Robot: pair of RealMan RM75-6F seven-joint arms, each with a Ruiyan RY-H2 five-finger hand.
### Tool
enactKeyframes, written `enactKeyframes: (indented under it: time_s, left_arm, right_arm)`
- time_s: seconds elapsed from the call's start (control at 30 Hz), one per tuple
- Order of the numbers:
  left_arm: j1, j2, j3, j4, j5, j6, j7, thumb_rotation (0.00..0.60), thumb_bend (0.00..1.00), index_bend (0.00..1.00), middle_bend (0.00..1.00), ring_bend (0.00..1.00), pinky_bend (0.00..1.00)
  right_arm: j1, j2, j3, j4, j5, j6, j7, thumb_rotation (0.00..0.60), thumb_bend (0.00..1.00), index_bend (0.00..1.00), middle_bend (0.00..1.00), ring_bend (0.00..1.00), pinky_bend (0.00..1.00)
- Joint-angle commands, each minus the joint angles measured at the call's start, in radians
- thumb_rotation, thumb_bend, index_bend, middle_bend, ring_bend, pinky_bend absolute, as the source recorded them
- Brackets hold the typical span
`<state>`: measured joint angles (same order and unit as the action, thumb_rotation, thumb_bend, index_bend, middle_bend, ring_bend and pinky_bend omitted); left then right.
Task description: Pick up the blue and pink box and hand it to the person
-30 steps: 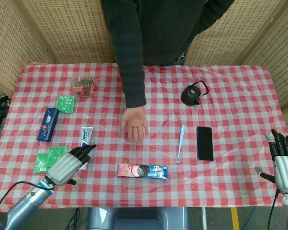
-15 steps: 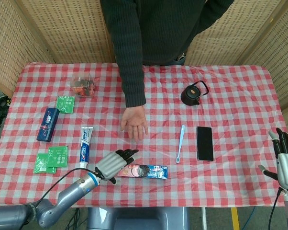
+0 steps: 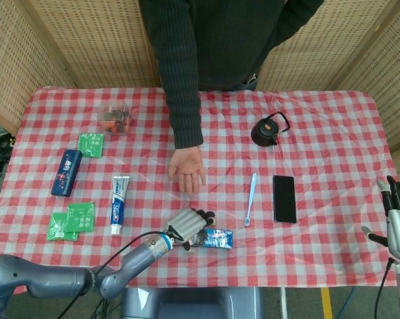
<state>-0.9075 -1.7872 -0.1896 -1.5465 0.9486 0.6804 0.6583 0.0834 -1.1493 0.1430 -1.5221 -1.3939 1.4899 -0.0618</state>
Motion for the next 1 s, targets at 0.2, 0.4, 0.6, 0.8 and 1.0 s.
enactKeyframes:
  time_s: [0.2, 0.4, 0.6, 0.8, 1.0]
  left_arm:
    - [-0.005, -0.016, 0.010, 0.012, 0.047, 0.085, -0.032, 0.600, 0.09, 0.68, 0.54, 0.54, 0.62]
    - [0.033, 0.071, 0.013, -0.054, 0.194, 0.131, -0.164, 0.600, 0.10, 0.69, 0.54, 0.54, 0.63]
    - [0.074, 0.222, 0.002, -0.140, 0.388, 0.217, -0.324, 0.600, 0.09, 0.69, 0.55, 0.55, 0.63]
    - [0.090, 0.372, -0.077, -0.161, 0.481, 0.318, -0.463, 0.600, 0.08, 0.69, 0.55, 0.55, 0.63]
    - [0.065, 0.419, -0.139, -0.136, 0.409, 0.305, -0.462, 0.600, 0.07, 0.69, 0.55, 0.55, 0.63]
  right_arm:
    - [0.004, -0.005, 0.001, 0.003, 0.005, -0.006, -0.009, 0.600, 0.00, 0.02, 0.00, 0.00, 0.00]
    - [0.005, -0.006, 0.002, 0.002, 0.010, -0.008, -0.012, 0.600, 0.00, 0.02, 0.00, 0.00, 0.00]
    - [0.006, -0.008, 0.001, -0.002, 0.011, -0.010, -0.019, 0.600, 0.00, 0.02, 0.00, 0.00, 0.00]
    - [0.012, -0.015, -0.002, -0.006, 0.010, -0.018, -0.037, 0.600, 0.00, 0.02, 0.00, 0.00, 0.00]
    - [0.018, -0.021, -0.003, -0.008, 0.011, -0.026, -0.047, 0.600, 0.00, 0.02, 0.00, 0.00, 0.00]
